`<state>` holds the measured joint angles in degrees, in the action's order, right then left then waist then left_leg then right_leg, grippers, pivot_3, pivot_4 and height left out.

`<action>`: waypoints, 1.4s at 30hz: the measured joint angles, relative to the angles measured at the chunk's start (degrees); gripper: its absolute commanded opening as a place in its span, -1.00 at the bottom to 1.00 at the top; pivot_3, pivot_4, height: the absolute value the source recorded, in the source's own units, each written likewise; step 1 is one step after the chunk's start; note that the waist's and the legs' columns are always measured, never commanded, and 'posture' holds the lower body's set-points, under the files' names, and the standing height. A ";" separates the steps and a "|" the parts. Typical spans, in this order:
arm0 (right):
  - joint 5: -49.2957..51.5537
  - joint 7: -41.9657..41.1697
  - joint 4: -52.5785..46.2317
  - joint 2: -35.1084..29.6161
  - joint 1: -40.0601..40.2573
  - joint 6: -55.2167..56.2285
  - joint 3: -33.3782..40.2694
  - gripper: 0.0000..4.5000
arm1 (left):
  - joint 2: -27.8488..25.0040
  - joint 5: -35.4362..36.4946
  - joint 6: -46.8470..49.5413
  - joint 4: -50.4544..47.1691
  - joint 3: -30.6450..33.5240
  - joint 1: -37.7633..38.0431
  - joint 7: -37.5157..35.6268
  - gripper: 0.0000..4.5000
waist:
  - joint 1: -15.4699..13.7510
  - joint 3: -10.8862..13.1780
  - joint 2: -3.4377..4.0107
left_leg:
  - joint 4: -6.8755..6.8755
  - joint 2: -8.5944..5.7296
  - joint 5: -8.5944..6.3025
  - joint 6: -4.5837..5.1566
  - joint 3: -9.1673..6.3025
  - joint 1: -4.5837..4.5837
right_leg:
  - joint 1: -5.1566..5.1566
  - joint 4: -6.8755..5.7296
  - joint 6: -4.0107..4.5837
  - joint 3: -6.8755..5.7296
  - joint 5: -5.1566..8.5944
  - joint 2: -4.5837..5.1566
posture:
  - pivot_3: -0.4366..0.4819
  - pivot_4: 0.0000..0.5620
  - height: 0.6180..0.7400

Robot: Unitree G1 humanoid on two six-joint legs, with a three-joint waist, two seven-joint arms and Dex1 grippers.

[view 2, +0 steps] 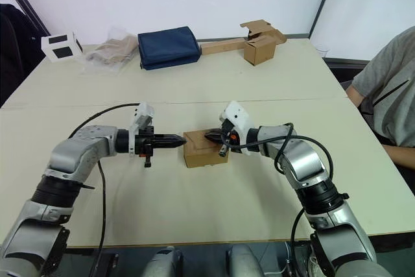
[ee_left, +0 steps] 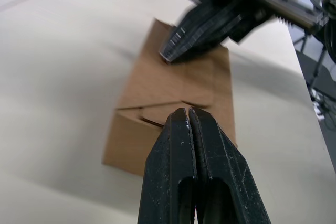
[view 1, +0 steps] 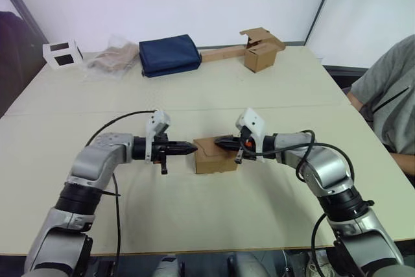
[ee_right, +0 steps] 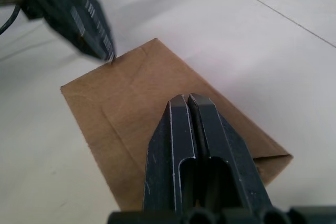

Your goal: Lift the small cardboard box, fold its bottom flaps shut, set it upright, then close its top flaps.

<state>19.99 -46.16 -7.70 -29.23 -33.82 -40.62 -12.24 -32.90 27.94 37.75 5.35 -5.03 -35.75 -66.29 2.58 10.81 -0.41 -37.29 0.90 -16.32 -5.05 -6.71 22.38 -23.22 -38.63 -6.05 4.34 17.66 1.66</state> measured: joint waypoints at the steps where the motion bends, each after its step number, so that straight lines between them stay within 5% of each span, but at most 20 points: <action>1: 0.08 0.27 -0.60 0.14 0.34 -0.34 0.26 -1.00 | 0.69 0.05 -0.08 1.09 0.33 -1.34 0.24 -0.98 | -0.17 0.00 0.00 | -0.02 0.00 0.00 0.00 -0.03 0.01 | 0.03 0.01 0.00 -0.06 0.00 0.01 | -0.05 -0.47 1.00; 13: 3.37 2.16 -10.75 -0.01 3.37 -6.92 2.01 -1.00 | 11.41 -5.15 -8.56 15.14 -3.86 -9.67 1.05 -0.98 | 0.29 0.00 0.00 | 0.04 0.00 0.00 0.01 -0.02 0.01 | -0.02 0.03 0.01 -0.02 0.00 -0.03 | -0.05 -0.47 1.00; 22: 6.10 6.18 -17.75 1.18 4.05 -11.79 2.29 -1.00 | 11.69 -7.20 -11.22 17.64 -4.92 -11.29 -1.47 -0.98 | -0.12 0.00 0.00 | -0.02 -0.02 0.00 0.00 -0.02 0.02 | 0.03 0.04 0.00 -0.03 0.00 0.01 | -0.05 -0.47 1.00; 42: 3.34 7.05 -14.02 -1.18 4.37 -11.82 -0.69 -1.00 | 12.71 -8.29 -12.30 18.52 -4.90 -11.14 -1.05 -0.98 | 0.00 0.00 0.00 | -0.02 -0.01 0.00 0.00 -0.03 0.01 | 0.03 0.03 0.00 -0.03 0.00 -0.01 | -0.05 -0.47 1.00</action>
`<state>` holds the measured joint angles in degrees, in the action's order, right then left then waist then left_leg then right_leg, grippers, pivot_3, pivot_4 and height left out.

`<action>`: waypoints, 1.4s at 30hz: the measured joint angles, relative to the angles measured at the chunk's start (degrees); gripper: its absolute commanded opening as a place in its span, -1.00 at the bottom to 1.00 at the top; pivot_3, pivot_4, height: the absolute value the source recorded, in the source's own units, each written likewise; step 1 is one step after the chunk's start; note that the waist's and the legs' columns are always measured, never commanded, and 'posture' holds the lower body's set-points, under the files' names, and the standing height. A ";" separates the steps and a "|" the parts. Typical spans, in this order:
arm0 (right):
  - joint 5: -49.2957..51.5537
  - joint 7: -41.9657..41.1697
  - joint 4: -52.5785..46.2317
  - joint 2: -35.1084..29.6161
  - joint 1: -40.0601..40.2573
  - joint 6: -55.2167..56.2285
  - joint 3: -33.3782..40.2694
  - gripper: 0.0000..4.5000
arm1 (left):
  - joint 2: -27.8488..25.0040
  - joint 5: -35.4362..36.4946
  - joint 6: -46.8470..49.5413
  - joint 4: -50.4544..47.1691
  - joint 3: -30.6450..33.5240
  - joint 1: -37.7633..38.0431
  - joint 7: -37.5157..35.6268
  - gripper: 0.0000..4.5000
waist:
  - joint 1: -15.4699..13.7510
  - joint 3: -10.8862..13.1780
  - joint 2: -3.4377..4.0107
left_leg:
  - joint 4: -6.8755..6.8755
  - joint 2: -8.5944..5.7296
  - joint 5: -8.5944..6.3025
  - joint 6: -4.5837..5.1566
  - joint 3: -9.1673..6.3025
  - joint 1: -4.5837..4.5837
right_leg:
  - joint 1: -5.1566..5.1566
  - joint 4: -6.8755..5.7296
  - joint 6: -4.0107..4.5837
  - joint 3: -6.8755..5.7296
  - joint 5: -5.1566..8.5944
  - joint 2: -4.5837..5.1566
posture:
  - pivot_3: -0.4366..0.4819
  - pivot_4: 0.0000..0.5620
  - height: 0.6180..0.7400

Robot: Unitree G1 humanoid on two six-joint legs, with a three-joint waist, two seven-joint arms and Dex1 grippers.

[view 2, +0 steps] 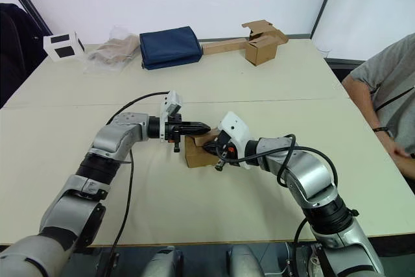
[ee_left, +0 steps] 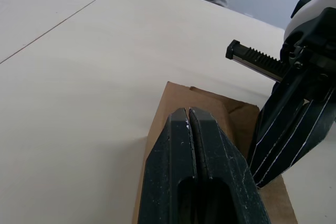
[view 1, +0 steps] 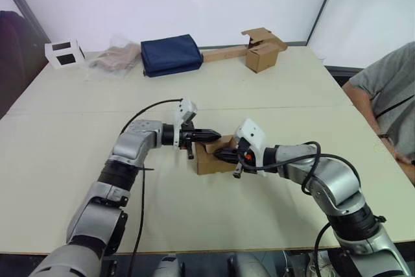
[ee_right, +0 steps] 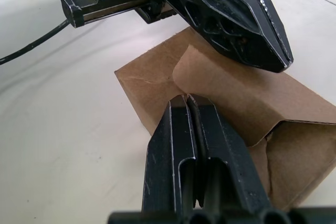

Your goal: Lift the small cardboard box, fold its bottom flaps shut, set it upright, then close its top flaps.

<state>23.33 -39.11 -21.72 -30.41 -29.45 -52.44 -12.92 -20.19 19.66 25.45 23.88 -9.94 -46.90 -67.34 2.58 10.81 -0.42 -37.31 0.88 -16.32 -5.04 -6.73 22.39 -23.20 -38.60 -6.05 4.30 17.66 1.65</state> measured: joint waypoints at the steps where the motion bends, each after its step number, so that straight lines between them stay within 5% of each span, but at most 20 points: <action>1: -0.02 -0.05 0.46 0.06 -0.24 0.20 -0.08 -1.00 | 0.06 -0.04 -0.06 0.08 0.01 0.02 0.01 -0.98 | 0.00 0.00 0.00 | 0.00 0.00 0.00 0.00 0.00 0.00 | 0.00 0.00 0.00 0.00 0.00 0.00 | -0.05 -0.47 1.00; 19: -0.05 -2.39 4.03 -0.29 -2.06 0.62 0.38 -1.00 | -0.52 -0.51 -1.27 -1.50 0.06 2.42 -0.22 -0.98 | -0.01 0.00 0.00 | 0.00 0.00 0.00 0.00 -0.01 -0.01 | 0.02 0.00 0.00 0.00 0.00 0.00 | -0.05 -0.47 1.00; 27: 6.81 -2.68 1.55 -0.44 -5.08 -2.01 10.21 -1.00 | -1.18 -0.51 -0.87 -6.30 -0.41 6.36 -0.14 -0.98 | -0.03 -0.01 0.00 | 0.01 0.01 0.00 0.00 -0.01 -0.02 | 0.02 0.00 0.00 0.00 0.00 0.00 | -0.05 -0.47 1.00; 42: 5.88 -0.47 6.57 0.24 -3.35 0.71 9.32 -1.00 | -5.48 3.88 10.52 -18.63 2.72 10.76 4.73 -0.98 | 0.01 -0.01 0.00 | 0.03 0.01 0.00 0.00 0.01 -0.01 | 0.00 0.00 0.00 0.01 0.00 0.01 | -0.05 -0.47 1.00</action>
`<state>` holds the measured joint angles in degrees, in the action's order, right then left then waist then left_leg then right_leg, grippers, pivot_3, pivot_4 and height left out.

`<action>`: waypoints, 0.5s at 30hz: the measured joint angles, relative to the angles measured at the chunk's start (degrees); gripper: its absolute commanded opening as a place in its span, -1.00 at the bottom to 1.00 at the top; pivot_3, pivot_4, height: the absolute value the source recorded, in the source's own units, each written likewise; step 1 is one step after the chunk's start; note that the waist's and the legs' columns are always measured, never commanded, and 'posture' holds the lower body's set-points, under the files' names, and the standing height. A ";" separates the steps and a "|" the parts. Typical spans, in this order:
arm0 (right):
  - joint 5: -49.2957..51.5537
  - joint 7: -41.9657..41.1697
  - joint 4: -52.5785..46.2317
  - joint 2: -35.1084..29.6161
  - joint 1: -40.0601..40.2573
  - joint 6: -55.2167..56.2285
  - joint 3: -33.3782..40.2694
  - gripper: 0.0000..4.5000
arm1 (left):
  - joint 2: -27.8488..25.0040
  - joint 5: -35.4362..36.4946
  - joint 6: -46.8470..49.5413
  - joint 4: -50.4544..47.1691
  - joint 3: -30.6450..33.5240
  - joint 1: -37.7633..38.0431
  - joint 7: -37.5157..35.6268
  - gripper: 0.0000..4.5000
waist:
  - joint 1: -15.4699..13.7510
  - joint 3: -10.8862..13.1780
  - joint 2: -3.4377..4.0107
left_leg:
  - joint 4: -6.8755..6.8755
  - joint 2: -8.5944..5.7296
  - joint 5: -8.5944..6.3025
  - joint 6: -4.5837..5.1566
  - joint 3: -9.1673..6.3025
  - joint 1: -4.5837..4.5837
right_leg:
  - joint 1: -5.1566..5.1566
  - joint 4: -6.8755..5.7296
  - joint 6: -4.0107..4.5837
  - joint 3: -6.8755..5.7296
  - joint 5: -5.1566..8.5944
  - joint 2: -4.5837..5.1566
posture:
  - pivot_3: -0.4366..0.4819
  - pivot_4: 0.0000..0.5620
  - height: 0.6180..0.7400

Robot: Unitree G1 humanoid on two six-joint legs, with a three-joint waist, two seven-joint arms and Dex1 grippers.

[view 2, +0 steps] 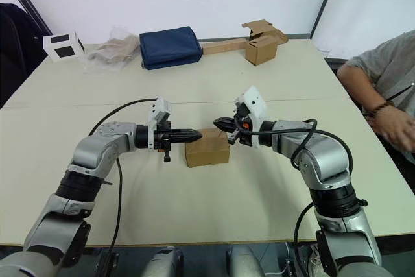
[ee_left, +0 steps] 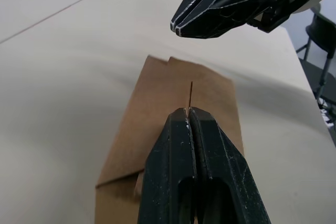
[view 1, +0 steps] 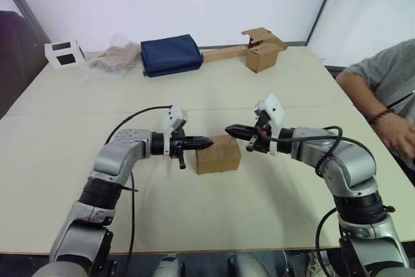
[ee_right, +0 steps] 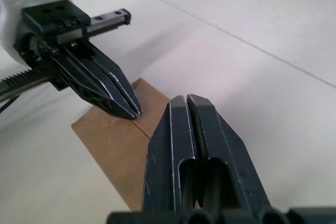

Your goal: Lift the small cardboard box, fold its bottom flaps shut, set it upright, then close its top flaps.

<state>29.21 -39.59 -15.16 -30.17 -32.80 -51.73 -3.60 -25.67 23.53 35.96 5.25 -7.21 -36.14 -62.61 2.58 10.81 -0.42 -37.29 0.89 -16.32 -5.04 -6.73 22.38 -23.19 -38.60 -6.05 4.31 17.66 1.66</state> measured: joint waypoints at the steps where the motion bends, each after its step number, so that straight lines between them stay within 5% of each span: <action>1: -0.40 -0.16 0.47 0.02 0.66 0.46 -0.67 -1.00 | -0.06 -0.02 -0.03 0.00 0.00 0.59 0.41 -0.98 | 0.00 0.00 0.00 | 0.00 0.00 0.00 0.00 0.00 0.00 | 0.01 0.00 0.00 0.00 0.00 0.00 | -0.05 -0.47 1.00; 9: -1.97 -1.33 3.79 0.66 3.20 4.16 -2.81 -1.00 | 1.81 1.01 -0.62 0.00 1.49 1.63 4.30 -0.98 | -0.04 0.00 0.00 | -0.03 0.00 0.00 0.00 0.00 -0.02 | 0.03 -0.01 0.00 0.00 0.00 0.00 | -0.05 -0.47 1.00; 15: 2.77 0.00 1.87 1.42 0.01 -0.24 2.58 -1.00 | 3.02 6.30 3.23 -4.61 6.40 1.52 7.70 -0.98 | 0.00 0.02 0.01 | 0.00 0.00 0.00 0.00 -0.01 0.02 | -0.03 -0.01 0.00 0.01 0.00 0.00 | -0.05 -0.47 1.00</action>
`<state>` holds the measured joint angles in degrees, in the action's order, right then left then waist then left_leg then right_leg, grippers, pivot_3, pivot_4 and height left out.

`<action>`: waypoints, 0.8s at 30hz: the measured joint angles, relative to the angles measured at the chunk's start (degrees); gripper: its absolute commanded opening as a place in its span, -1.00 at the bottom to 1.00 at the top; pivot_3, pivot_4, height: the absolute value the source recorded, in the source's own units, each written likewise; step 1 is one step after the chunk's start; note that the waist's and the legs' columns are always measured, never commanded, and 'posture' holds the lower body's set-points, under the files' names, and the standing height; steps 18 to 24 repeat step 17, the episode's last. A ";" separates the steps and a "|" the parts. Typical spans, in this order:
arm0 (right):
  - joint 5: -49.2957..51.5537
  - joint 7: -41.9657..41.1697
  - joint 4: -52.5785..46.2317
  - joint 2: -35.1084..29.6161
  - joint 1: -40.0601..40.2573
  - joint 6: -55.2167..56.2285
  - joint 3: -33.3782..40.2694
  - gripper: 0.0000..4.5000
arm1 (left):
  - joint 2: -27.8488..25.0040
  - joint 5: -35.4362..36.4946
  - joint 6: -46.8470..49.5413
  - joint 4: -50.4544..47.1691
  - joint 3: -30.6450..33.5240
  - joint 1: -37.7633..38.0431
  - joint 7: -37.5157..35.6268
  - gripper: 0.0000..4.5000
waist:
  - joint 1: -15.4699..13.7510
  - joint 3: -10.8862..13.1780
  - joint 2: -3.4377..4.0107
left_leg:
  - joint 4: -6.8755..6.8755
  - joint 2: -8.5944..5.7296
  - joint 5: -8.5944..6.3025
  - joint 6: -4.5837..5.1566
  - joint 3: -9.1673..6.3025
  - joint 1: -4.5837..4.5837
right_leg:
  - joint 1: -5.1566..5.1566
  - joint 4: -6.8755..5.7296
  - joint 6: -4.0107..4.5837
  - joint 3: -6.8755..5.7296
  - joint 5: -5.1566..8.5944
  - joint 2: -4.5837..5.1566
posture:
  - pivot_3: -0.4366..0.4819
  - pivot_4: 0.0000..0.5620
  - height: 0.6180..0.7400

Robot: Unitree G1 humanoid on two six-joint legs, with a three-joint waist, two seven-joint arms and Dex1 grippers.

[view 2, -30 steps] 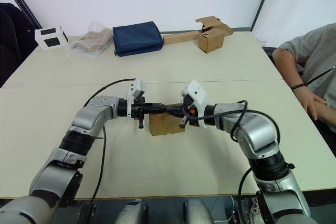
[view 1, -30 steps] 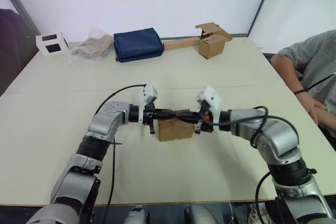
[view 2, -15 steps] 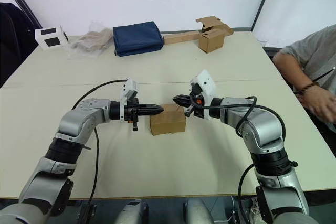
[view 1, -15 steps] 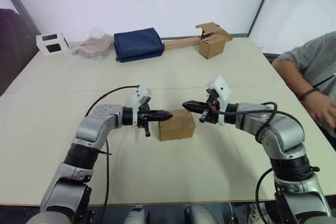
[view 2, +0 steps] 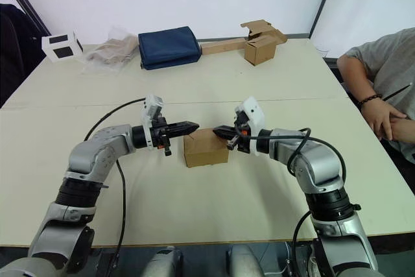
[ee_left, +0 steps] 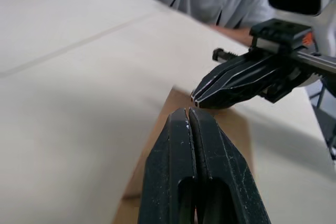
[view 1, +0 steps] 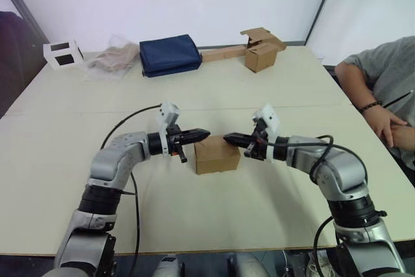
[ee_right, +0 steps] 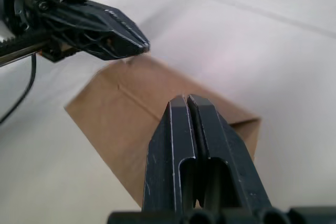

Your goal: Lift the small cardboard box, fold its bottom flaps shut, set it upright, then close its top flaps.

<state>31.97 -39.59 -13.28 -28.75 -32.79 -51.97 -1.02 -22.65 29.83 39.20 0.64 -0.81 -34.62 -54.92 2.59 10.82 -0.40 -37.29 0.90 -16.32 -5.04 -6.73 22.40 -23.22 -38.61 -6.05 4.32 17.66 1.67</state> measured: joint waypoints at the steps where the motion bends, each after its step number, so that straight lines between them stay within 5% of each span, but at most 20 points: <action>1: 0.93 0.09 -1.55 -0.71 -1.16 -0.61 1.16 -1.00 | -0.30 0.61 0.53 -1.28 0.01 0.04 0.29 -0.98 | -0.03 0.00 0.00 | 0.01 0.00 0.00 0.00 -0.01 0.00 | 0.00 0.01 0.00 0.00 0.00 0.00 | -0.05 -0.47 1.00; 7: 5.29 -0.62 -8.77 -7.08 -0.82 -4.90 5.72 -1.00 | -6.30 1.80 1.82 -8.01 1.94 2.84 0.83 -0.98 | -0.06 0.00 0.00 | 0.03 0.00 0.00 0.00 0.00 -0.01 | 0.03 0.04 0.00 0.00 0.00 0.00 | -0.05 -0.47 1.00; 15: 9.58 -8.32 -15.84 -23.79 15.77 -7.65 15.99 -1.00 | -26.27 7.04 6.41 -17.16 9.98 17.26 -7.84 -0.98 | -0.14 0.03 -0.01 | 0.10 0.02 -0.02 0.03 0.04 -0.10 | 0.17 0.18 0.02 0.00 -0.01 0.01 | -0.05 -0.47 1.00; 24: 11.14 -9.66 -17.06 -24.45 17.33 -7.42 18.44 -1.00 | -27.82 7.53 5.74 -18.10 11.97 18.97 -9.09 -0.98 | -0.14 0.03 -0.01 | 0.12 0.03 -0.02 0.03 0.04 -0.30 | 0.41 0.25 0.01 -0.01 0.00 0.00 | -0.05 -0.47 1.00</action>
